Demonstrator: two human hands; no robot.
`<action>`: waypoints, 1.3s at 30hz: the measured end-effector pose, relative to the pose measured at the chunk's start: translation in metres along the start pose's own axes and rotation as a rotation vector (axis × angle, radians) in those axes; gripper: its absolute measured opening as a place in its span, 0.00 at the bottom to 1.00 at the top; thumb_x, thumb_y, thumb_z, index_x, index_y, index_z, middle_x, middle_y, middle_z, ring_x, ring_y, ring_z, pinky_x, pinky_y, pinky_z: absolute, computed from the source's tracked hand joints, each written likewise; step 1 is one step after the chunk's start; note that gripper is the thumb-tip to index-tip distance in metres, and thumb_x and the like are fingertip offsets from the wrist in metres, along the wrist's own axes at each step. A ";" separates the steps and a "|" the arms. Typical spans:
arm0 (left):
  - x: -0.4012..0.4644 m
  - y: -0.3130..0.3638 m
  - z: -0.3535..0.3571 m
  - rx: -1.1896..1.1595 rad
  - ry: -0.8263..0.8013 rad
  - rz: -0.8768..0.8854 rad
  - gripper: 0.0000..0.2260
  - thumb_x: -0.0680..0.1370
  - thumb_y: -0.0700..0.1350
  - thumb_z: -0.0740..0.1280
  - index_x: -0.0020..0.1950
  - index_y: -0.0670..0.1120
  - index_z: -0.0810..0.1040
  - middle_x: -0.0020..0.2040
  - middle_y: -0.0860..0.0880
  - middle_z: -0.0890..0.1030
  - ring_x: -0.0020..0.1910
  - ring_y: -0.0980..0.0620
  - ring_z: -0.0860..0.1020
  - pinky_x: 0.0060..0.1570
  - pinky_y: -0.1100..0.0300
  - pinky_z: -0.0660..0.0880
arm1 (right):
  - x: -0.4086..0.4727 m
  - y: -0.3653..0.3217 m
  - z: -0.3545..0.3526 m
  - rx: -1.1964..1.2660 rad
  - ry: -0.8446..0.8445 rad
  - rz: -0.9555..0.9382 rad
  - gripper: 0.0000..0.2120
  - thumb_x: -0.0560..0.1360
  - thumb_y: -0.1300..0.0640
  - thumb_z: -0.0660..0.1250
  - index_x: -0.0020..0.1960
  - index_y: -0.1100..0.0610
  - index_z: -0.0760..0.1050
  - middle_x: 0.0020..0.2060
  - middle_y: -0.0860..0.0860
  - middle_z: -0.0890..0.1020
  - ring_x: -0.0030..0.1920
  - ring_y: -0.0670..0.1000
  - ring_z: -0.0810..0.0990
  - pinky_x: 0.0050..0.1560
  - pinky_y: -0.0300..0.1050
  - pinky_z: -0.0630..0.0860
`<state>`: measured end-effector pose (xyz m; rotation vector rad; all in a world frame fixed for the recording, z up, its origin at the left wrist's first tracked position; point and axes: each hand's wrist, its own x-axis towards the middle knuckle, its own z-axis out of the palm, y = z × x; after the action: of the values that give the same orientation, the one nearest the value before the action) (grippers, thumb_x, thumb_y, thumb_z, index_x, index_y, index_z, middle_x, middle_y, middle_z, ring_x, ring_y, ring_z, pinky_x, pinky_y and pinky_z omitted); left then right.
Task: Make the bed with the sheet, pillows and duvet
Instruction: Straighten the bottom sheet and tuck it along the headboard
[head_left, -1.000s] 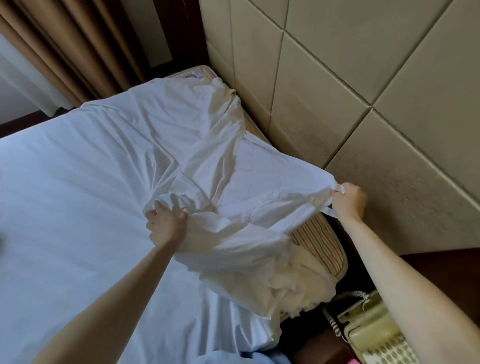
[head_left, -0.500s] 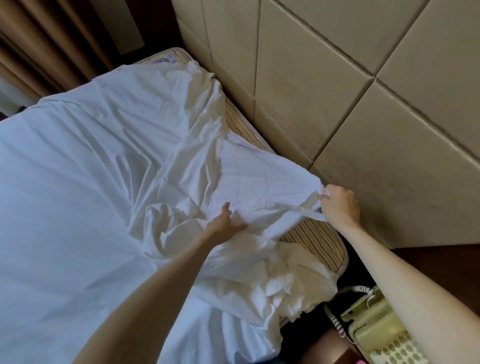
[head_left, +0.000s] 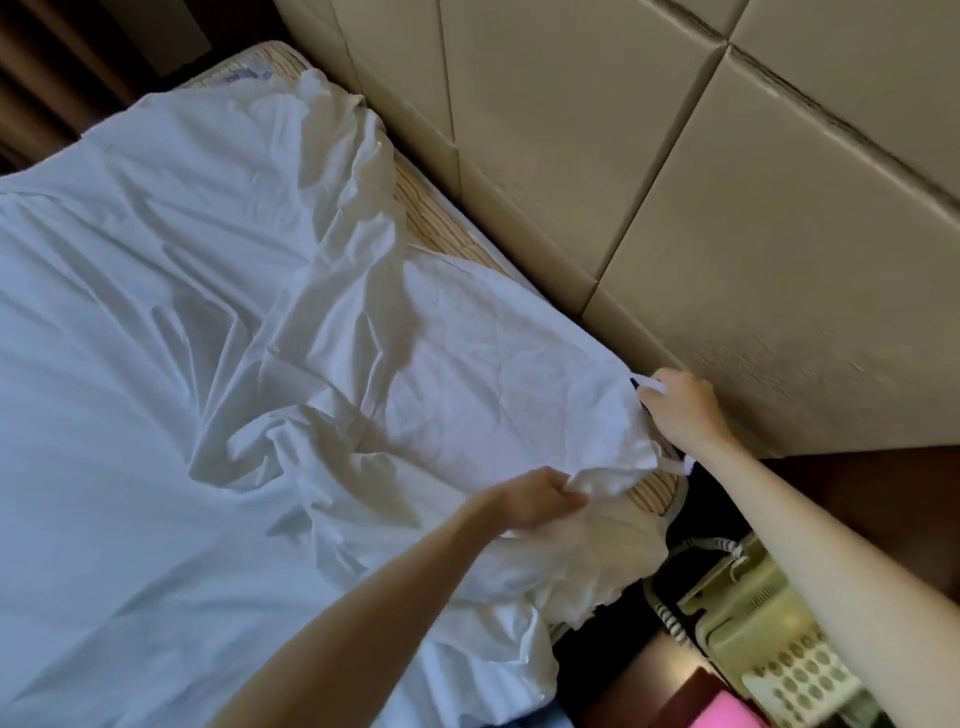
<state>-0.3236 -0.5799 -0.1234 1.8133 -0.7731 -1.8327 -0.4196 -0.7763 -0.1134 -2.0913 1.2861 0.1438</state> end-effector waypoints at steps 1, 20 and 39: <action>0.005 0.000 0.014 -0.091 -0.021 0.013 0.13 0.81 0.50 0.62 0.37 0.48 0.73 0.29 0.54 0.70 0.29 0.56 0.68 0.35 0.61 0.66 | 0.001 0.005 0.000 0.047 -0.026 0.012 0.16 0.78 0.57 0.60 0.34 0.62 0.64 0.29 0.54 0.67 0.32 0.53 0.66 0.31 0.46 0.59; 0.003 -0.041 0.053 0.846 0.422 0.247 0.29 0.75 0.69 0.53 0.57 0.44 0.67 0.48 0.46 0.80 0.41 0.40 0.79 0.35 0.53 0.69 | -0.021 0.043 0.032 0.674 -0.080 0.549 0.08 0.77 0.61 0.57 0.50 0.58 0.75 0.45 0.54 0.77 0.48 0.58 0.75 0.42 0.45 0.71; -0.067 -0.074 -0.115 0.017 1.279 -0.232 0.13 0.81 0.46 0.59 0.61 0.45 0.79 0.58 0.42 0.81 0.58 0.42 0.77 0.51 0.57 0.68 | -0.018 0.054 0.051 -0.144 -0.211 -0.016 0.14 0.77 0.48 0.67 0.48 0.60 0.72 0.42 0.56 0.76 0.40 0.57 0.74 0.34 0.46 0.68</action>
<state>-0.2008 -0.4897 -0.1200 2.5635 -0.0658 -0.4300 -0.4616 -0.7485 -0.1711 -2.1403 1.1617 0.4493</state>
